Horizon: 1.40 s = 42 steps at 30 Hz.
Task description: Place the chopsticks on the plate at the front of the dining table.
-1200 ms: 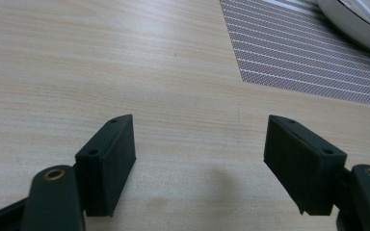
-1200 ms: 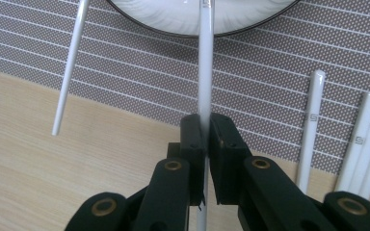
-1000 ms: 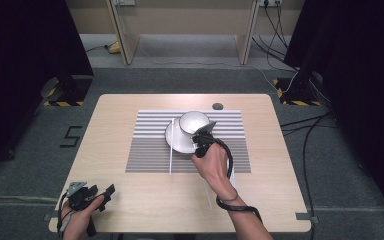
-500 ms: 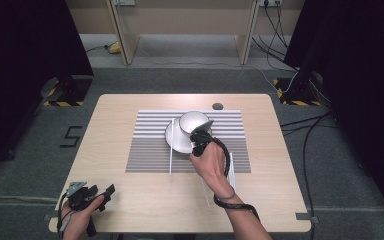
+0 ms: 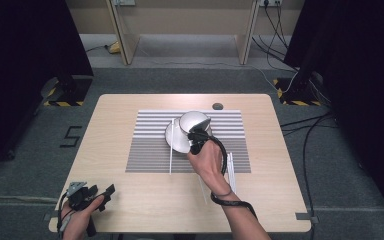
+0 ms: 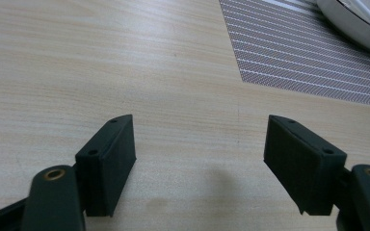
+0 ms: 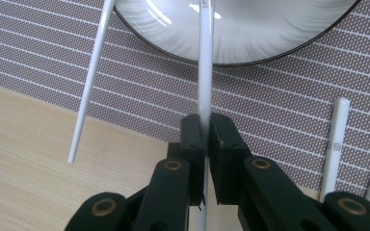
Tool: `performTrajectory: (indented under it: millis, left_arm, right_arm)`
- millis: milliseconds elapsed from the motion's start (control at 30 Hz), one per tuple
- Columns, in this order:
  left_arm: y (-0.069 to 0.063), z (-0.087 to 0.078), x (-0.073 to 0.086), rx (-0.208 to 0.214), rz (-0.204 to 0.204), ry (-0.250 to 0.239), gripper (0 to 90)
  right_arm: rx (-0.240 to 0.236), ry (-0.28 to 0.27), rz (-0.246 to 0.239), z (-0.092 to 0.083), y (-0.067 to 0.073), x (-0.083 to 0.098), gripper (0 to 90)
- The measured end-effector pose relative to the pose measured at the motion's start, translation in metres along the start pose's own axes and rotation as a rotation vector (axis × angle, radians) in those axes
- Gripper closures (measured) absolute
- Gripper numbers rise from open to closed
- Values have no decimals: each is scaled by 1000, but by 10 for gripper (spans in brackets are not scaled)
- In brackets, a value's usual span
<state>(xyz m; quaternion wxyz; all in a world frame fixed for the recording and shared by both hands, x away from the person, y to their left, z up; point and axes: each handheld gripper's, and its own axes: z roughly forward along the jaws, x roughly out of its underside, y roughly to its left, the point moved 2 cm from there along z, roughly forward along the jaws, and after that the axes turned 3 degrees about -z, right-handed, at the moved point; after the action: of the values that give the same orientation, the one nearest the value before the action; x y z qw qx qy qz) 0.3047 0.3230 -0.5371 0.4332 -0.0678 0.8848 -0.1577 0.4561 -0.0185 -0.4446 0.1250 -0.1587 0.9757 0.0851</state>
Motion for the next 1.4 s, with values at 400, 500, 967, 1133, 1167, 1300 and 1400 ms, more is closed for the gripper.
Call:
performTrajectory:
  millis: [400, 500, 967, 1133, 1167, 1300, 1400]
  left_arm:
    - [0, 0, 0, 0, 1, 1, 257]
    - [0, 0, 0, 0, 1, 0, 257]
    - [0, 0, 0, 3, -3, -1, 257]
    - [0, 0, 0, 3, -2, -1, 257]
    - [0, 0, 0, 3, -2, -1, 257]
    - [0, 0, 0, 3, -3, -1, 257]
    - [0, 0, 0, 4, -3, -2, 257]
  right_arm:
    - [-3, -1, -7, 4, 3, -5, 855]
    - [-1, -1, -7, 5, 5, -6, 855]
    - [-10, 0, -12, 9, 13, -15, 855]
    - [-5, -3, -15, 11, 14, -19, 855]
    - [-1, -3, -15, 11, 14, -20, 855]
    - [-5, -3, -13, 11, 15, -23, 855]
    - [-9, -7, -12, 11, 16, -25, 855]
